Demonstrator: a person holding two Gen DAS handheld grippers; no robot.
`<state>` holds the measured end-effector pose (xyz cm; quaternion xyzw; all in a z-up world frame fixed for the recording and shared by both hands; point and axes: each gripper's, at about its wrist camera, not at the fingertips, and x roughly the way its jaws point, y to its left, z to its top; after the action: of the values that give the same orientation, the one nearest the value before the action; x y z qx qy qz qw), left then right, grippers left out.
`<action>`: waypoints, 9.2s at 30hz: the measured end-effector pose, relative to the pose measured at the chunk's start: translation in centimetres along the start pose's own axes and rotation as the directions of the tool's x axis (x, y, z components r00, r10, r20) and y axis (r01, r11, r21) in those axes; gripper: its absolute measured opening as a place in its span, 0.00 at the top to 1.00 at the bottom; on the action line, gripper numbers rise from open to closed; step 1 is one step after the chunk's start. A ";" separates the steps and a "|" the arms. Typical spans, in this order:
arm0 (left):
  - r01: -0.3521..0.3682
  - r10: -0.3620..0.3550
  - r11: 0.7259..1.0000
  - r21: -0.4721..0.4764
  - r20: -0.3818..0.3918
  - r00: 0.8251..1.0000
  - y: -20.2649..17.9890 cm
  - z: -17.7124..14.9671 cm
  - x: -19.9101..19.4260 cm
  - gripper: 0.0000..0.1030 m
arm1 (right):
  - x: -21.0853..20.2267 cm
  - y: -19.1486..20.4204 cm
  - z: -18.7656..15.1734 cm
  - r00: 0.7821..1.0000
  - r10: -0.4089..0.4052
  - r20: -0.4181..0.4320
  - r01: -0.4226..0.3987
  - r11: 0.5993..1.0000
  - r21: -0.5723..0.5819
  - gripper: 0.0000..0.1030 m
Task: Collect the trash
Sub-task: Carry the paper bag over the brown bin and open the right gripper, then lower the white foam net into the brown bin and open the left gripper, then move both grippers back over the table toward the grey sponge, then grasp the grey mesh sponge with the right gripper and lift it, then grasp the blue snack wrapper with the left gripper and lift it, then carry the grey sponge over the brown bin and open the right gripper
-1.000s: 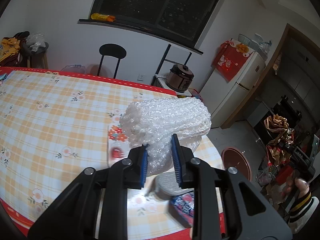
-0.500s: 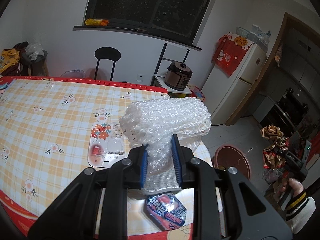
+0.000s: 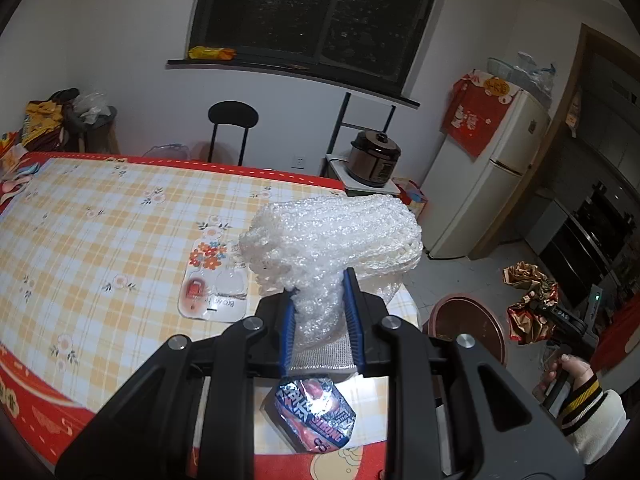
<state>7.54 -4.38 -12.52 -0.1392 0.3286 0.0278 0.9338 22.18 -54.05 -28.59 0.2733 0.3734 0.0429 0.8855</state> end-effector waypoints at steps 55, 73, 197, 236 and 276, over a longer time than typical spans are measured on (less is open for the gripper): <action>0.543 -0.334 0.750 0.377 -0.493 0.803 -32.2 -7.2 23.4 0.62 | -21.2 -13.4 -0.5 0.888 -0.368 0.276 0.345 0.930 0.130 0.05; 0.499 -0.372 0.791 0.354 -0.369 0.852 -26.6 -2.7 19.2 0.30 | -19.0 -9.1 -0.1 0.919 -0.287 0.270 0.285 0.957 0.047 0.05; 0.177 -0.393 0.895 -0.408 -0.538 0.746 10.0 -14.3 18.3 0.56 | 3.5 25.2 -14.6 0.931 0.095 -0.352 -0.264 0.843 -0.469 0.82; 0.144 -0.193 0.973 -0.180 -0.296 0.935 13.6 -7.6 9.6 0.91 | 1.8 26.7 -14.0 0.953 0.155 -0.262 -0.263 0.851 -0.455 0.83; 0.216 -0.224 0.974 -0.074 -0.131 0.966 3.7 0.0 5.2 0.91 | -0.5 2.6 -2.3 0.951 -0.297 -0.086 0.257 0.913 -0.316 0.73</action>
<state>11.08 -1.05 -16.58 -0.2040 0.3741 -0.0759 0.9015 20.58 -50.96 -28.23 0.0761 0.4551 -0.0089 0.8871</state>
